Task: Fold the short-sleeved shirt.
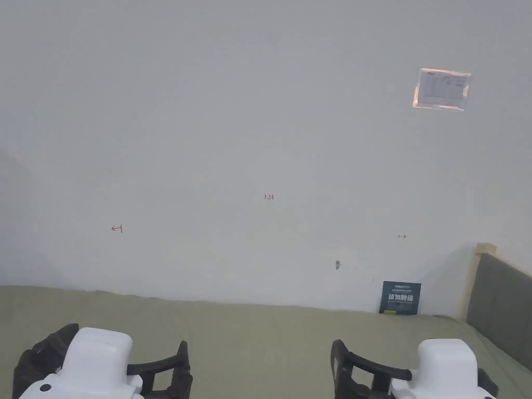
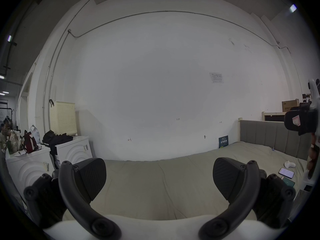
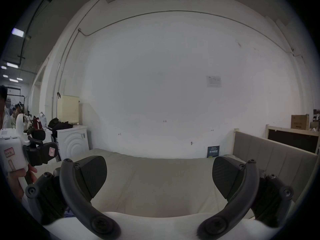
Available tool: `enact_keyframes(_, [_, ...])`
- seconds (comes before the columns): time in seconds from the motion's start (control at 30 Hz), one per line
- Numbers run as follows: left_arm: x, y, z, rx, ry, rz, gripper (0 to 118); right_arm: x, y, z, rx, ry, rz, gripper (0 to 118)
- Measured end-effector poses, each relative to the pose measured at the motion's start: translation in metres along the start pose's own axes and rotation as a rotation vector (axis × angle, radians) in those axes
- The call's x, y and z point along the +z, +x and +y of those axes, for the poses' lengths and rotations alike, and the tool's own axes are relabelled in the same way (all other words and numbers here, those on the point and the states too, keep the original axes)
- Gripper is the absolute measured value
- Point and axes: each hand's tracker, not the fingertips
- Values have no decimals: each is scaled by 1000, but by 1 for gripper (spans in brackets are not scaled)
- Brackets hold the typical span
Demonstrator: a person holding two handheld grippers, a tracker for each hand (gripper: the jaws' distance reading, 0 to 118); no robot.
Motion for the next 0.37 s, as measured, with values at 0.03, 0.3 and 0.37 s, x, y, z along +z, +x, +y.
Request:
enact_keyframes(0.03, [0,0,0,1,0,-2,118,-3,0,0,-4,-8,-5,118])
enact_keyframes(0.3, [1,5,0,-6,0,-9,118,-11,-2,-9,45,-33,-48,118])
enact_keyframes(0.37, [2,5,-1,-6,2,-9,118,-10,-3,-11,42,-34,-49,118])
